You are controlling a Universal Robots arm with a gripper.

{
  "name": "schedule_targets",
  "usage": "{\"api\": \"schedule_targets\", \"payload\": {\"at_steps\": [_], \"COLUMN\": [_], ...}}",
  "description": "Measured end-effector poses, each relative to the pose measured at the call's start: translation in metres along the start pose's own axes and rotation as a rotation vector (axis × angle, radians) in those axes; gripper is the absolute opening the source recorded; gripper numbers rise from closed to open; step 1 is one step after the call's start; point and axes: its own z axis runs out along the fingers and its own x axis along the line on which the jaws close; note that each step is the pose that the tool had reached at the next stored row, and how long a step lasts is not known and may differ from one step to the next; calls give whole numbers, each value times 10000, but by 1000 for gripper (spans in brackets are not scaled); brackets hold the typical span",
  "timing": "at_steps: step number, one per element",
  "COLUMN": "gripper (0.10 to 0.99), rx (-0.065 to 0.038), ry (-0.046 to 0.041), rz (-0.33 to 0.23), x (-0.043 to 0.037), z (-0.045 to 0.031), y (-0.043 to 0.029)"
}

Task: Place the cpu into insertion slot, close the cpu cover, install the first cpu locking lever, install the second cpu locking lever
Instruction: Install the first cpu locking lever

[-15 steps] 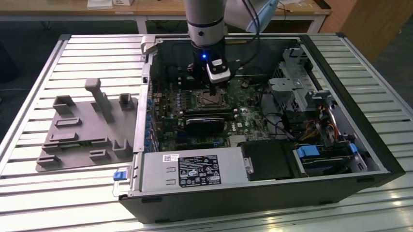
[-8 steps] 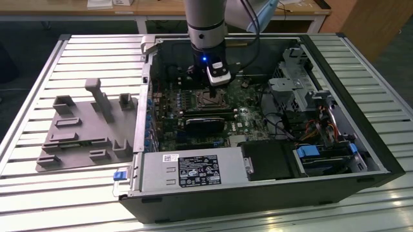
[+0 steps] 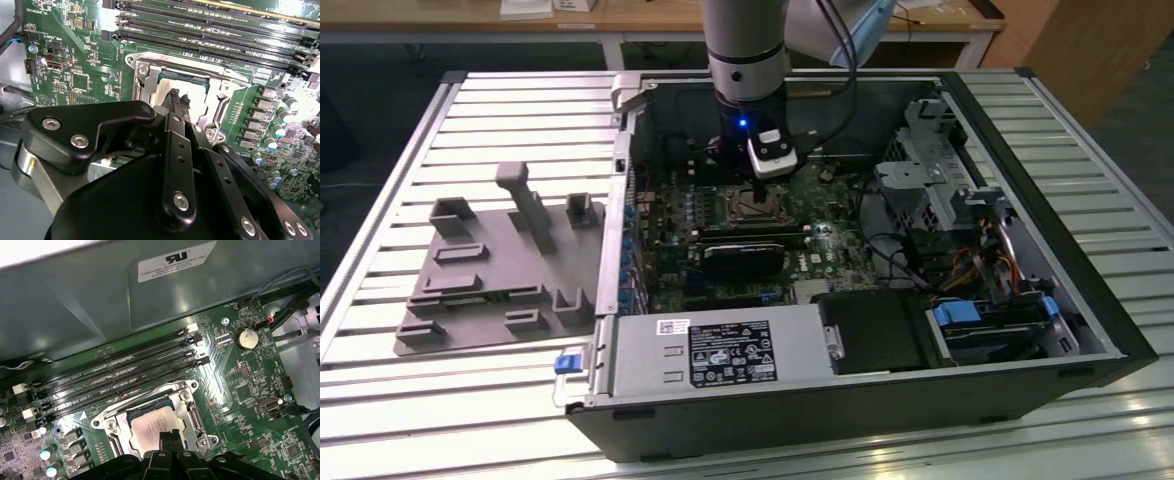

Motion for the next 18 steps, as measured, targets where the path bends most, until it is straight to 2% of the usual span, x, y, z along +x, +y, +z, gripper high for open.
{"api": "schedule_targets", "payload": {"at_steps": [4, 9, 14, 18], "gripper": [102, 102, 102, 102], "rx": [-14, -107, -71, -73], "ry": [4, 50, 63, 64], "rz": [-89, -855, -1539, -1626], "x": [0, 1, 4, 15], "z": [4, 12, 18, 23], "y": [0, -1, -2, -12]}}
